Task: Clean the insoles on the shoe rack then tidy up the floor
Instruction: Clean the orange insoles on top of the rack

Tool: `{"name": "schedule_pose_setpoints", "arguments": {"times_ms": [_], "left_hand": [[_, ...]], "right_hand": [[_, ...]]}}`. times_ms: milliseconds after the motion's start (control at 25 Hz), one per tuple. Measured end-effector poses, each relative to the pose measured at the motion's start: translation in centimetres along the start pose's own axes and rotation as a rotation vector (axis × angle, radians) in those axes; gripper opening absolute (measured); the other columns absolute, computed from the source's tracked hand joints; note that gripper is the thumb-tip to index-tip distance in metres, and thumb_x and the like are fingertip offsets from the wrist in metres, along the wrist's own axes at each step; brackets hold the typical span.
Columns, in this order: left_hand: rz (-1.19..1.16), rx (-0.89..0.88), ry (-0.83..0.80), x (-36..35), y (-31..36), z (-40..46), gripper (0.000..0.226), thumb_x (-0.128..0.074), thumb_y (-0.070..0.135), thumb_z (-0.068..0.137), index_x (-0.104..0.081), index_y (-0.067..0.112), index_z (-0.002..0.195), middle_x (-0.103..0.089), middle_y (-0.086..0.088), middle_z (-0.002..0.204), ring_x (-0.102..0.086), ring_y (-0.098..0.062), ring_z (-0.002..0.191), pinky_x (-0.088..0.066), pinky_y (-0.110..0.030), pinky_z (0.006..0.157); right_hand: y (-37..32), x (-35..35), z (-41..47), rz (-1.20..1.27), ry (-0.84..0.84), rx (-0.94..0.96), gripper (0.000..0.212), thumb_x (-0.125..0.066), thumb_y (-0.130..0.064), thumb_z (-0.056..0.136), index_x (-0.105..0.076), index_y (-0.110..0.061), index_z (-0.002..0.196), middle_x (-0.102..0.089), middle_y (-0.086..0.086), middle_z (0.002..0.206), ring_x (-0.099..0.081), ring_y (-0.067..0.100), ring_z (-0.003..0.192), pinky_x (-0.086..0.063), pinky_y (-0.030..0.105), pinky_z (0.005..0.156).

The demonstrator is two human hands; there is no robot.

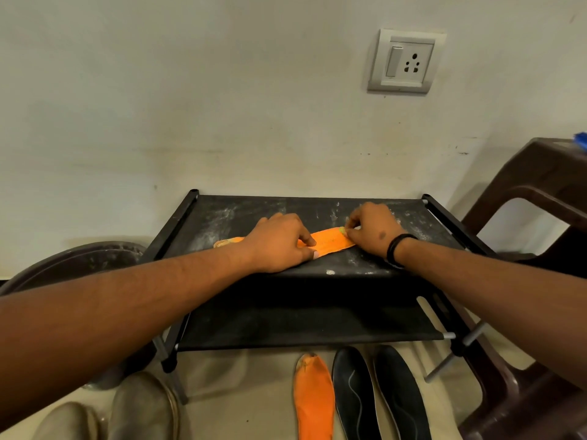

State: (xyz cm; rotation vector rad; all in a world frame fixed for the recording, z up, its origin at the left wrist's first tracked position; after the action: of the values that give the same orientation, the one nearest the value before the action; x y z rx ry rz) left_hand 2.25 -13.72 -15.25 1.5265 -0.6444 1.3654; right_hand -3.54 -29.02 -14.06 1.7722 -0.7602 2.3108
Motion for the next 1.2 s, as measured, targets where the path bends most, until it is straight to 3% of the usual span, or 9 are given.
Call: {"name": "schedule_pose_setpoints", "arguments": {"times_ms": [120,200,360,480,720,920,1040,1200], "left_hand": [[0.009,0.005,0.003,-0.1,-0.3,0.0,0.033,-0.062,0.052,0.091,-0.072,0.037,0.118,-0.059,0.003,0.129,-0.051,-0.022,0.123,-0.039,-0.051,0.103],[0.024,0.000,0.008,-0.1,-0.1,0.0,0.032,-0.062,0.054,0.090,-0.073,0.039,0.117,-0.059,0.002,0.127,-0.052,-0.023,0.122,-0.039,-0.050,0.101],[0.002,0.002,0.003,0.0,0.0,-0.1,0.033,-0.062,0.049,0.093,-0.072,0.035,0.121,-0.059,0.005,0.132,-0.050,-0.021,0.126,-0.037,-0.050,0.105],[-0.006,0.001,0.004,0.2,0.0,-0.2,0.034,-0.061,0.048,0.094,-0.071,0.033,0.123,-0.059,0.006,0.134,-0.050,-0.020,0.127,-0.036,-0.051,0.108],[-0.009,0.014,0.009,0.0,-0.2,-0.1,0.034,-0.064,0.051,0.091,-0.073,0.035,0.119,-0.061,0.004,0.132,-0.051,-0.021,0.126,-0.036,-0.052,0.107],[-0.015,0.023,0.009,0.2,0.0,-0.1,0.037,-0.065,0.050,0.091,-0.072,0.030,0.122,-0.062,0.008,0.135,-0.052,-0.016,0.128,-0.035,-0.050,0.110],[-0.057,0.039,0.026,0.2,-0.6,-0.2,0.041,-0.069,0.052,0.087,-0.075,0.026,0.118,-0.066,0.008,0.131,-0.059,-0.014,0.122,-0.043,-0.047,0.108],[-0.083,0.067,0.052,0.2,-1.2,-0.3,0.049,-0.067,0.065,0.073,-0.080,0.026,0.100,-0.076,0.005,0.109,-0.069,-0.012,0.098,-0.057,-0.040,0.089]], "right_hand": [[-4.0,-1.5,-1.8,0.163,-0.087,0.121,0.009,-0.069,-0.013,0.082,-0.078,-0.010,0.081,-0.075,0.003,0.087,-0.066,0.012,0.084,-0.048,0.024,0.081],[-5.1,-2.2,-2.1,0.198,-0.137,0.144,0.010,-0.070,-0.013,0.081,-0.078,-0.012,0.076,-0.075,0.000,0.081,-0.066,0.010,0.079,-0.052,0.026,0.076],[-0.9,-0.9,0.2,-0.104,-0.051,-0.027,0.017,-0.058,-0.018,0.086,-0.075,-0.014,0.087,-0.072,0.009,0.094,-0.066,0.028,0.085,-0.057,0.041,0.078],[0.6,-0.4,0.3,-0.204,0.000,-0.101,0.019,-0.054,-0.017,0.088,-0.072,-0.011,0.091,-0.070,0.014,0.095,-0.065,0.034,0.085,-0.057,0.042,0.077],[-5.1,-2.7,-1.8,0.065,-0.140,0.164,0.016,-0.062,-0.017,0.086,-0.077,-0.012,0.089,-0.074,0.005,0.100,-0.067,0.020,0.096,-0.054,0.036,0.089],[-1.0,-0.3,0.1,-0.315,-0.012,-0.044,0.016,-0.054,-0.015,0.088,-0.069,-0.014,0.094,-0.069,0.012,0.100,-0.063,0.032,0.087,-0.054,0.040,0.080],[-0.3,-0.4,0.3,-0.188,-0.002,-0.097,0.018,-0.053,-0.013,0.089,-0.071,-0.009,0.090,-0.071,0.014,0.093,-0.064,0.033,0.083,-0.055,0.039,0.078],[-5.1,-2.5,-1.4,0.086,-0.111,0.104,0.017,-0.062,-0.014,0.086,-0.077,-0.008,0.092,-0.074,0.008,0.100,-0.067,0.022,0.096,-0.053,0.031,0.086]]}}
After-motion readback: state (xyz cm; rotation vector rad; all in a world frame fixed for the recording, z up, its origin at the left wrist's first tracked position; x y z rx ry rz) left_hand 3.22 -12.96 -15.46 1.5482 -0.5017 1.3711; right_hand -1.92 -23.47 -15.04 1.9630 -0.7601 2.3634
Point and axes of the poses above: each hand's wrist, its own z-axis towards the middle knuckle, its own x-axis out of the back of the hand, y = z × x, the point moved 10 cm from there along z, towards the middle knuckle
